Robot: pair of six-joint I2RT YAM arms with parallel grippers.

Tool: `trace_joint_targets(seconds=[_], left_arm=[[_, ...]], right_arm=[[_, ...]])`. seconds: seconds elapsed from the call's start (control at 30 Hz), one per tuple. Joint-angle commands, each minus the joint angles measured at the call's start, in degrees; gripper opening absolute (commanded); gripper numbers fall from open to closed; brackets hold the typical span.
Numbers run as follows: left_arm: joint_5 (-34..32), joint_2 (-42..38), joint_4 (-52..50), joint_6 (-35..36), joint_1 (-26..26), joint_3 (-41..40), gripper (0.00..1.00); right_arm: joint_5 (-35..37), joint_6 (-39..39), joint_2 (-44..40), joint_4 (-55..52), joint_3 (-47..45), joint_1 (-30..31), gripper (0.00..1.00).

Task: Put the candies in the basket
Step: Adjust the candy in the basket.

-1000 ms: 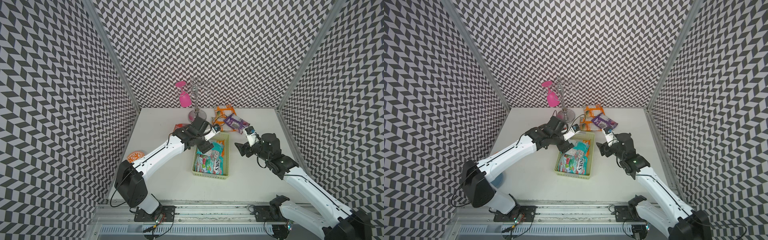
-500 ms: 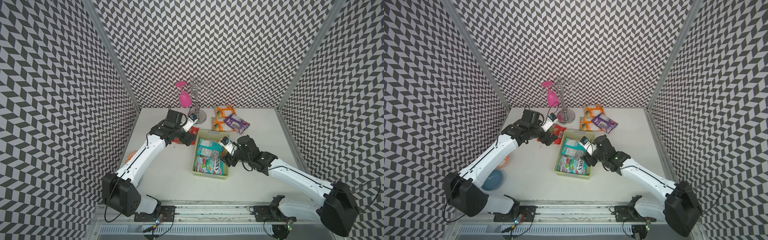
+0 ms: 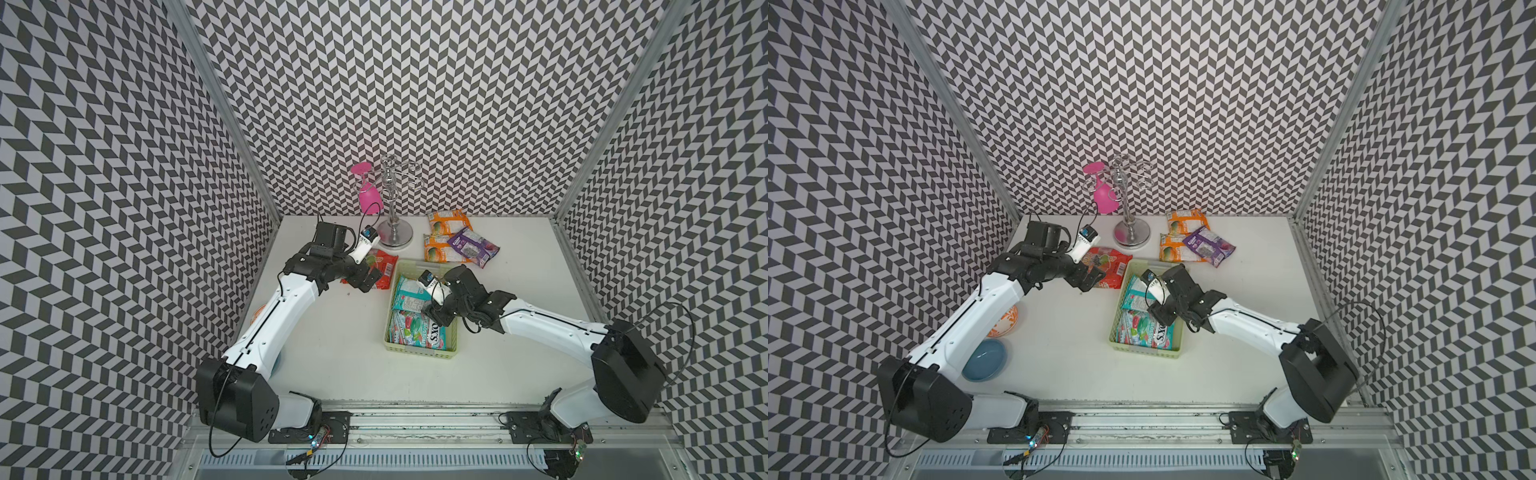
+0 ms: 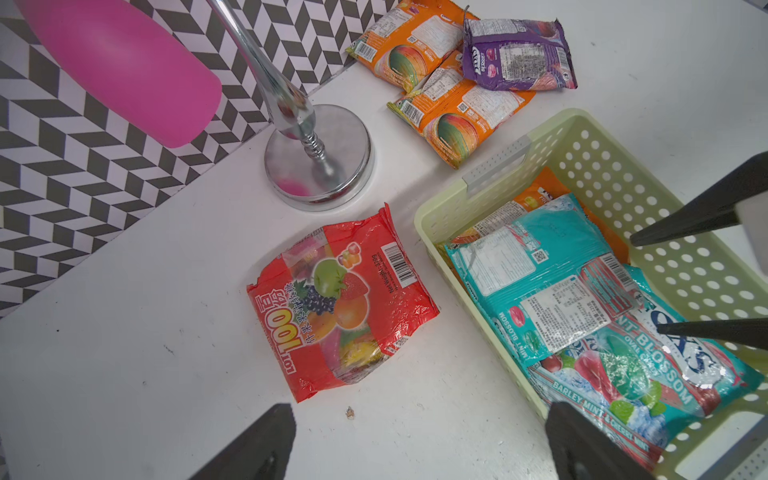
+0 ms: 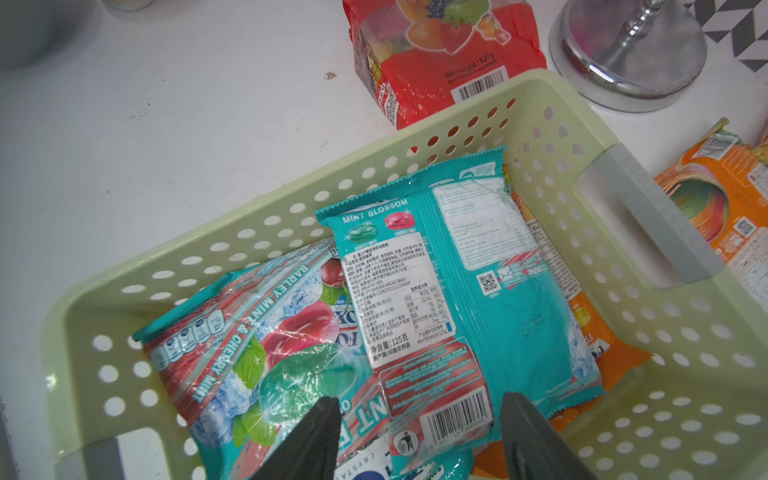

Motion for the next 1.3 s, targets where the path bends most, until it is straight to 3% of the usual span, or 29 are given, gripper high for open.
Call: trace_joint_targets(seconds=[0.0,0.13,0.23,0.5,0.7,0.9,1.27], left_arm=[[2.51,-1.16,0.66,-0.17,1.07,0.59,0.99],[4.48,-1.16,1.05,-0.52,1.71,0.33,0.99],[4.48,-0.8,0.46,-0.68,1.99,1.26,0.99],[4.65,-0.67,0.63,-1.23,2.61,1.29,0.99],[6.51,-0.7,0.53,-0.93,2.61,0.66,0.99],[9.26,-3.43,0.94,-0.27,2.61,-3.13,0.99],[9.1,-8.94,0.95,3.28,2.79,-10.75,0.99]], right_arm=[[0.66,0.49,2.16,2.62,1.2,0.85,0.65],[2.96,0.85,4.35,3.8,1.06,1.2,0.62],[8.91,1.21,6.14,2.94,2.27,1.12,0.53],[16.68,2.57,10.56,2.08,4.13,-0.35,0.5],[9.27,2.01,8.46,-0.43,6.17,-0.4,0.5],[-2.01,2.83,4.37,-5.93,8.99,-0.55,0.57],[8.5,5.88,5.75,-9.24,17.97,-6.04,0.62]])
